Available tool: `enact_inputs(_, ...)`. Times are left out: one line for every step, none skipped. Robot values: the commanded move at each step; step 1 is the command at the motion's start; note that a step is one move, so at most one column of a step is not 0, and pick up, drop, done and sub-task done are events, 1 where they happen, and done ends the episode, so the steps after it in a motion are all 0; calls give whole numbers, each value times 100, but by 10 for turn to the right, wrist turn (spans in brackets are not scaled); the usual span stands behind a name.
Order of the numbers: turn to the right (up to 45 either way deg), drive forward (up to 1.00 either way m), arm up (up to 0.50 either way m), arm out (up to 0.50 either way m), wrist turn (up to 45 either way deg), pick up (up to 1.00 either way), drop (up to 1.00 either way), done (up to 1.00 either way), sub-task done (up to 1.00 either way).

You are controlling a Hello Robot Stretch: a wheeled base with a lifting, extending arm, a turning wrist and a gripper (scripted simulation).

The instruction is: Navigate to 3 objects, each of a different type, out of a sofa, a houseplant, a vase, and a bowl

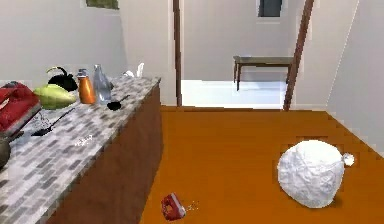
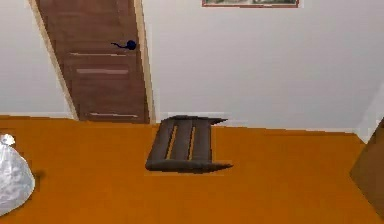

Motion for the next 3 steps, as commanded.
enact_inputs(0, 20, 0, 0, 0, 0, 0, 0, 0)
enact_inputs(-450, 0, 0, 0, 0, 0, 0, 0, 0)
enact_inputs(-150, 0, 0, 0, 0, 0, 0, 0, 0)
